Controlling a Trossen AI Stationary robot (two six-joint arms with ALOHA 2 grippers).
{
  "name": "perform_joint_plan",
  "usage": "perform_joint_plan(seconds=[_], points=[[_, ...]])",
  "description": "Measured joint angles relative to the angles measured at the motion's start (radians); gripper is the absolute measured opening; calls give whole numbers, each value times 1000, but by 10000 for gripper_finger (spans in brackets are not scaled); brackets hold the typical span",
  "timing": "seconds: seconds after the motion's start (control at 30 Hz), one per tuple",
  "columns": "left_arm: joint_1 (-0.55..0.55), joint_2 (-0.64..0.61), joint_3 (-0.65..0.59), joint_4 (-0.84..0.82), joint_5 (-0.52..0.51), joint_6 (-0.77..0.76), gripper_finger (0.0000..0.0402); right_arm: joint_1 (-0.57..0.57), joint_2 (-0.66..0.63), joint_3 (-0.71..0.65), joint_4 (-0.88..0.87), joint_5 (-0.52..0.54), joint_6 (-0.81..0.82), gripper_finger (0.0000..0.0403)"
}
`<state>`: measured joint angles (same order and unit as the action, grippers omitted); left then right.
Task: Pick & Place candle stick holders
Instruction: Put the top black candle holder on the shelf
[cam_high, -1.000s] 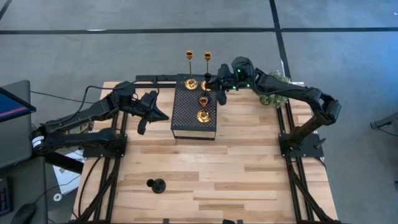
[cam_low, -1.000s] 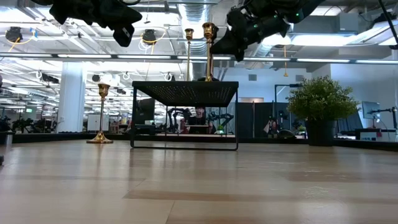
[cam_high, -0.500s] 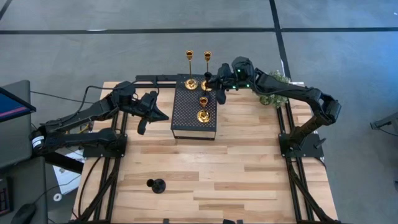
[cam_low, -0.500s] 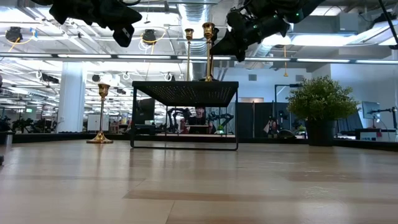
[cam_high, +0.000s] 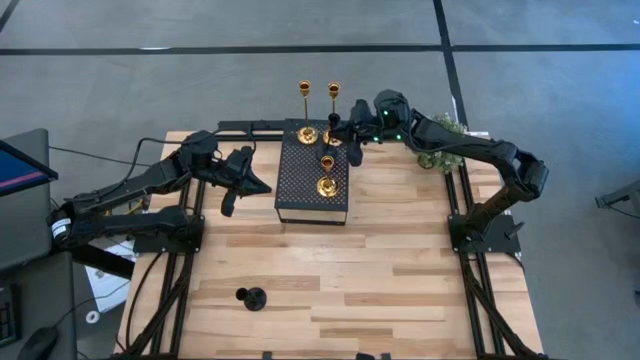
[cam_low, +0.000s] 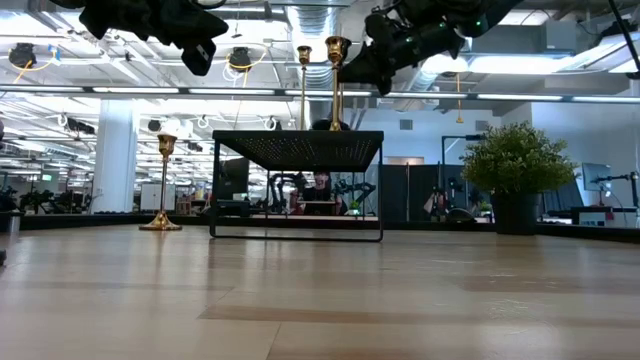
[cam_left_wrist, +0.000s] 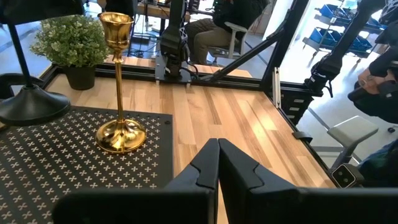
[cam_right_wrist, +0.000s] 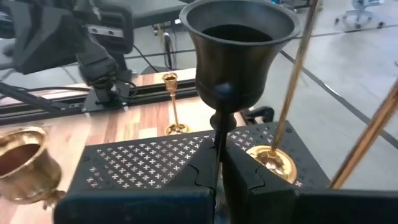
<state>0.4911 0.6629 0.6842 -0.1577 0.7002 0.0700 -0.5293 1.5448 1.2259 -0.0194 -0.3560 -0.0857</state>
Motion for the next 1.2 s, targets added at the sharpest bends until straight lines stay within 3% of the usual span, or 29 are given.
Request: perform_joint_plan(seconds=[0.73,1.2], points=[[0,0,0,0,0,0,6,3,127,37,61,-44,0,0],[0,0,0,0,0,0,6,5,132,49,54,-57,-2,0]])
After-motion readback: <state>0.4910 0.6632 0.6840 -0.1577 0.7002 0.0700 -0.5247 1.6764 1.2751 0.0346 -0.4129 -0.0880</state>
